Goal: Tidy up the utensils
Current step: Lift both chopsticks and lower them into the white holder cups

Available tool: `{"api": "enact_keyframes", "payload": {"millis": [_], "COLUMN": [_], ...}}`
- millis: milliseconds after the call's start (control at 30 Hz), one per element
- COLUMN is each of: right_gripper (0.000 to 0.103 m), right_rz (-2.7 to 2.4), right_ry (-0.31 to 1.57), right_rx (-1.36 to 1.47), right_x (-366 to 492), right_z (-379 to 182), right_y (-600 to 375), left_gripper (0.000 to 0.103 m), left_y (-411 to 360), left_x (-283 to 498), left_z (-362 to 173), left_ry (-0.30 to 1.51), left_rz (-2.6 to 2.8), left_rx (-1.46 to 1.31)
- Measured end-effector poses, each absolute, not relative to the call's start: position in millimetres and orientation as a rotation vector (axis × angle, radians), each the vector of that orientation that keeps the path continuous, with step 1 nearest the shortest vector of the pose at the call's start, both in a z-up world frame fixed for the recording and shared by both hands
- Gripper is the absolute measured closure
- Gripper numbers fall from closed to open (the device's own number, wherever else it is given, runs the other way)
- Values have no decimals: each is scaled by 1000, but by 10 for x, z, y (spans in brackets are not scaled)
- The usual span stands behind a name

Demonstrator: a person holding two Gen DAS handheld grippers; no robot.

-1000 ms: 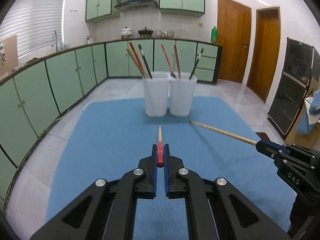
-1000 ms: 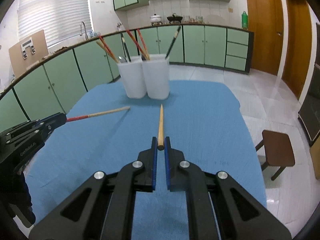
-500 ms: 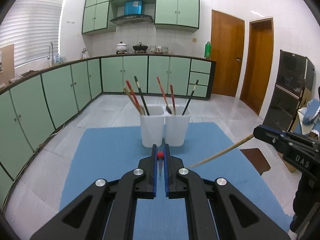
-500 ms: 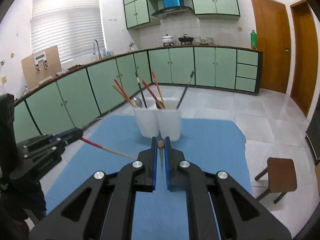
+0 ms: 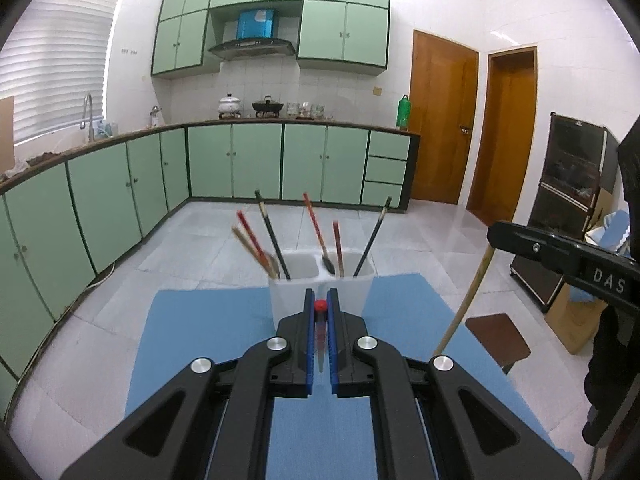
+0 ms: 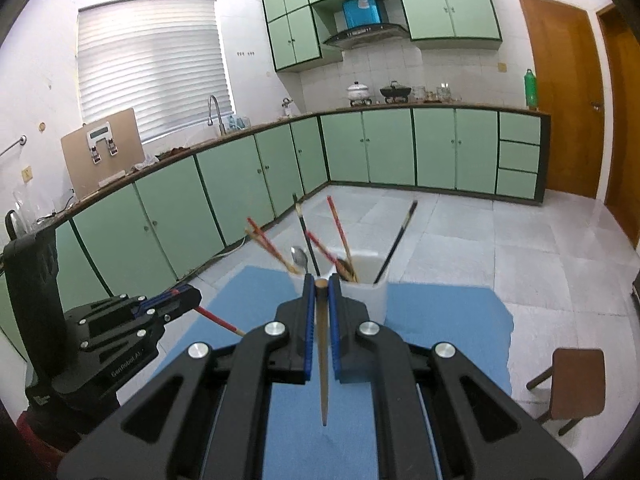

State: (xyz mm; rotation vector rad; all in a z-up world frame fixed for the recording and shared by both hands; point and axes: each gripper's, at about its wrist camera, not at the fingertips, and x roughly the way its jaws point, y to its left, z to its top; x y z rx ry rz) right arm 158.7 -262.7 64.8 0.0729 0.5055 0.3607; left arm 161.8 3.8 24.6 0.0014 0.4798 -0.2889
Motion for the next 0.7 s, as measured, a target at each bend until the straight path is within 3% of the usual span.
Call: {"api": "enact_keyframes", "payload": {"millis": [400, 700], "right_gripper": [97, 97], "right_rz": [293, 250], "right_ry": [313, 255], "right_rx": [85, 60], "right_x": [2115, 2704], "right_z": [1395, 1294], "right_y": [-2801, -2738], "left_gripper": [98, 98], "left_y": [25, -55], "left_x": [2018, 2492], "left_z": [901, 857], "left_ry": [314, 331], "left_rz": [-261, -244], "left_rx": [4, 18]}}
